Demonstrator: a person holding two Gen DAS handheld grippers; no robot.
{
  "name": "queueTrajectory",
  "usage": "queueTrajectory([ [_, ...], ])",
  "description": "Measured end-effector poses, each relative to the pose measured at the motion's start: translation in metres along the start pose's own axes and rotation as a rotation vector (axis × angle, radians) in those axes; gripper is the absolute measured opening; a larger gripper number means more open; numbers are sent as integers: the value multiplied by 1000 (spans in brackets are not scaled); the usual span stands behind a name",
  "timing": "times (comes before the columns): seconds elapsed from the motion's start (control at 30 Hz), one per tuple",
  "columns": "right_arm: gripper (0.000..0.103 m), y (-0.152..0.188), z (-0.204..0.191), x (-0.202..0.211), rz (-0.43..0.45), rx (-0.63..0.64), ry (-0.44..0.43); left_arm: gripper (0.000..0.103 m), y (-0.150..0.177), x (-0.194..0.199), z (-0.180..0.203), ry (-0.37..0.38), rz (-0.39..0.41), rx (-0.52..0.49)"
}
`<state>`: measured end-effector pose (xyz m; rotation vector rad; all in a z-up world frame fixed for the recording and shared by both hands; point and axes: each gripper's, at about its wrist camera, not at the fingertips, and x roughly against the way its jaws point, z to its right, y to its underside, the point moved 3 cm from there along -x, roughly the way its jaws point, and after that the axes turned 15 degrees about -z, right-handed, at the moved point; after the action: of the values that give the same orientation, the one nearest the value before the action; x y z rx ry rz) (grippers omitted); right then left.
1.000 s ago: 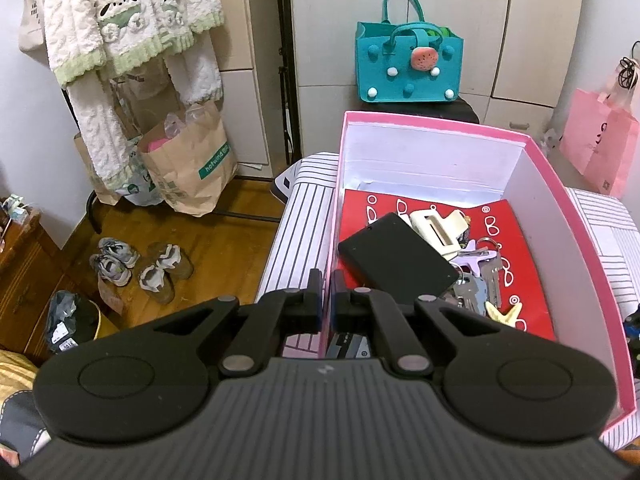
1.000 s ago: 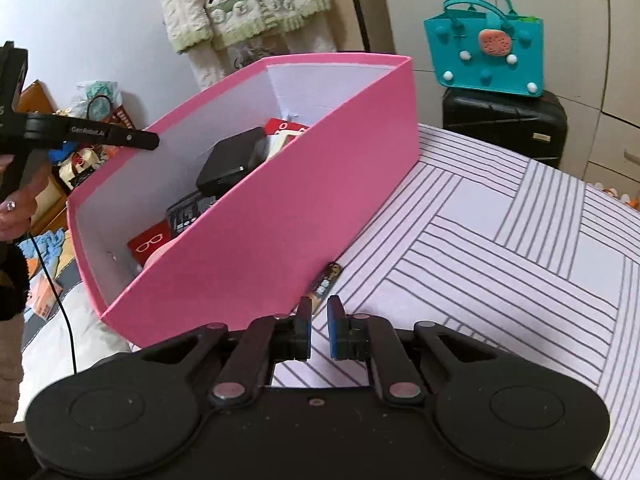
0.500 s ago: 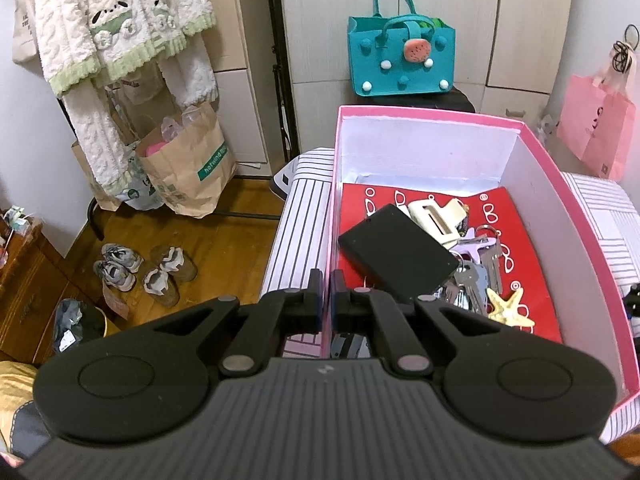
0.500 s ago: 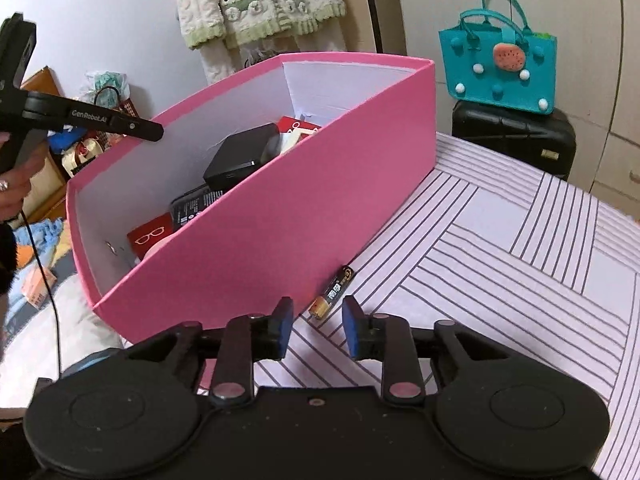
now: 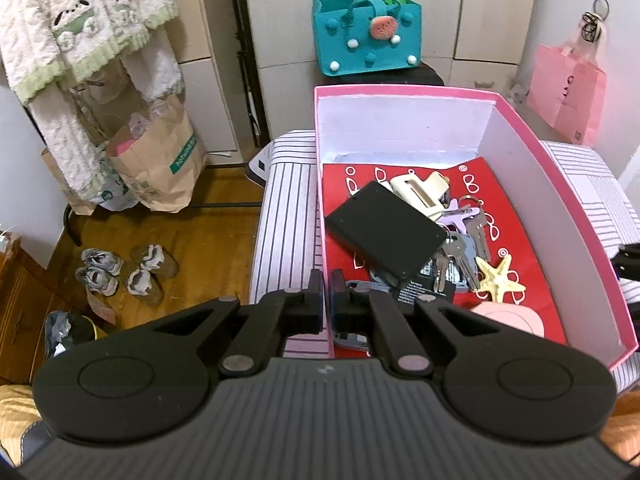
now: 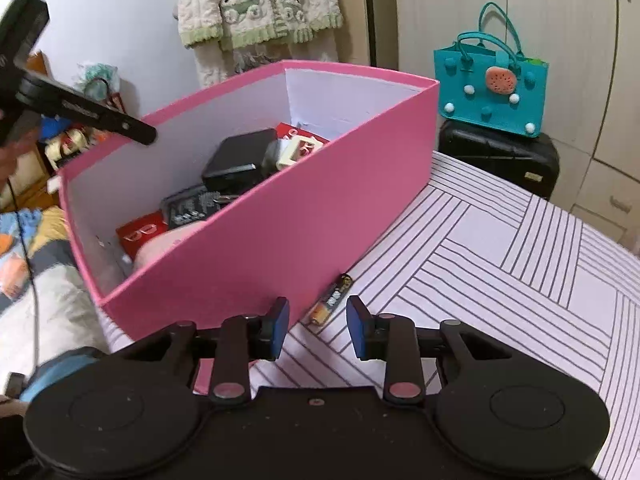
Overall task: Organize rigid objects
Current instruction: 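Grasp the AA battery beside the pink box with the right gripper, then carry the AA battery into the pink box and release it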
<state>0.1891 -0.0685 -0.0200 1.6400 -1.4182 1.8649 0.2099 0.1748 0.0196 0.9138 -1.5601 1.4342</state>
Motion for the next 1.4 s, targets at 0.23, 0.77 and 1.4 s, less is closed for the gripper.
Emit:
queueTrajectory([
  [0.23, 37, -5, 6, -24, -39, 2, 42, 3, 0, 0, 0, -4, 1, -35],
  [0.77, 11, -8, 12, -18, -14, -74, 81, 5, -5, -4, -2, 6, -10, -101],
  [1.4, 12, -52, -44, 90, 97, -127, -100, 6, -4, -3, -5, 32, 1, -139],
])
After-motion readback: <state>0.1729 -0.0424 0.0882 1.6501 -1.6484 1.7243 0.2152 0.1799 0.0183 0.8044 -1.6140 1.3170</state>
